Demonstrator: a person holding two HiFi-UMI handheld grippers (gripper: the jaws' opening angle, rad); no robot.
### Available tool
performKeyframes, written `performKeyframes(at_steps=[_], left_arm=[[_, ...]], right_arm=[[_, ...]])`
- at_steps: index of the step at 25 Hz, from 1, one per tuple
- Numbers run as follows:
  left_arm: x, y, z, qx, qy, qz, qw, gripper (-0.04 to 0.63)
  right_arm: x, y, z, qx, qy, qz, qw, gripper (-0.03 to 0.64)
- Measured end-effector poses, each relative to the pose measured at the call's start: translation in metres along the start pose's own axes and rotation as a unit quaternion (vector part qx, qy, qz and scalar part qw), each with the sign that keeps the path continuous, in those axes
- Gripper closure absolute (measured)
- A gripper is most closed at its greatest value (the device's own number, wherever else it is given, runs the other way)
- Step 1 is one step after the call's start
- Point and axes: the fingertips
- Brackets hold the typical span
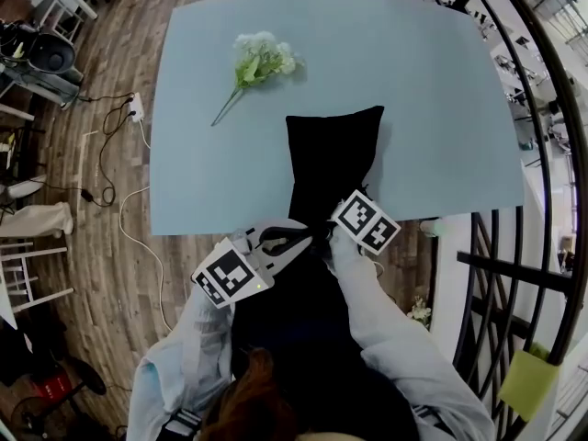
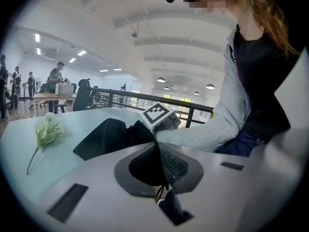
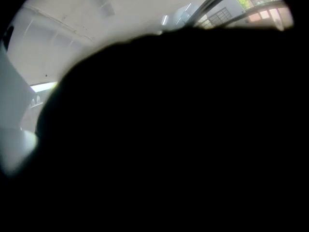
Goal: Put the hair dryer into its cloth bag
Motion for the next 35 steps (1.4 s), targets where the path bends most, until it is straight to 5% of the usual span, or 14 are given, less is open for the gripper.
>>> performKeyframes(at_steps=[6,15,23,30,35], left_arm=[[-0.004,0.027,-0.001,-0.037,-0.021,-0.023,0.9988,0.569],[-0.006,0.016,0.006,-0.027,-0.027,-0.019,0.9991,0.570],[-0.013,0.027,0.006,-0.059,-0.053,-0.042,0.9959,0.571],[-0.018,0.033,0.011,-0.063,-0.061,-0.045,0.9952,0.571],[-0.020,0.021,0.024,-0.037,-0.065,-0.039,0.9964,0.571]], right_arm=[[-0.012,0.004,0.025,0.031,-0.024,-0.018,0.999,0.417],[-0.004,-0.001,0.023,0.023,0.010,-0.054,0.998,0.393],[-0.002,0.004,0.019,0.031,0.042,-0.118,0.992,0.329],[-0.013,0.013,0.004,-0.015,0.030,-0.107,0.994,0.233],[-0.031,0.007,-0.030,-0.034,-0.022,-0.104,0.994,0.231]])
Point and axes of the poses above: the fingertips, and each gripper's own axes: z forward along the fingers, y to its left, x out of its underside, and after that the axes turned 9 degrees about z, right-handed
